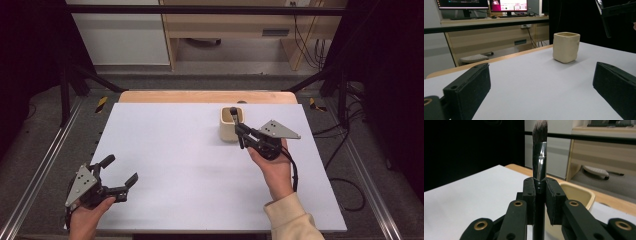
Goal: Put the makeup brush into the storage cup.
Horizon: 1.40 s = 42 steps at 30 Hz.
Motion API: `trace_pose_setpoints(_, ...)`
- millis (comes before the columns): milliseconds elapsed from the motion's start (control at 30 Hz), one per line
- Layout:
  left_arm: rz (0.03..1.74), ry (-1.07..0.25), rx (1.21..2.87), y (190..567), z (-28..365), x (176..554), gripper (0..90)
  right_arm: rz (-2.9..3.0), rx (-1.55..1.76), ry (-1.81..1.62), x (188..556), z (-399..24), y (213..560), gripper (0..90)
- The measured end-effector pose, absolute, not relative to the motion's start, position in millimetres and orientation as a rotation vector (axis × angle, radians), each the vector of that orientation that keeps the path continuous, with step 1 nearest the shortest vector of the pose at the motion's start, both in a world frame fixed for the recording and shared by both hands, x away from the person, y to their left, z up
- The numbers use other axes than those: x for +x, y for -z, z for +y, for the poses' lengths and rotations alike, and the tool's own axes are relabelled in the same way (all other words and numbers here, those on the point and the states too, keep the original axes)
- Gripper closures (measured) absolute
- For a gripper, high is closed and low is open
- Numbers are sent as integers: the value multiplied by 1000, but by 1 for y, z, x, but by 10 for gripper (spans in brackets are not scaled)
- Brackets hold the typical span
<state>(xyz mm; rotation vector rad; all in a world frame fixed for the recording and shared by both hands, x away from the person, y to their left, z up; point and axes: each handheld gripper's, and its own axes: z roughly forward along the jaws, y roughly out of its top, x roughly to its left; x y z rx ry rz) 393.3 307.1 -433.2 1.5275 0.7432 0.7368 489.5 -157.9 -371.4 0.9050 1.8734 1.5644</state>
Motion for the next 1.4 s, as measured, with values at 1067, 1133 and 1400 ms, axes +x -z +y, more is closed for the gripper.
trace_pose_setpoints(1067,736,-728,1494,430,308,391,9,1729,893,-1553,550,-141,345,789)
trace_pose_setpoints(1133,737,-727,1492,430,309,391,9,1720,899,-1561,553,-141,346,789)
trace_pose_setpoints(1400,735,-722,1493,430,308,392,9,1701,907,-1565,565,-137,350,789)
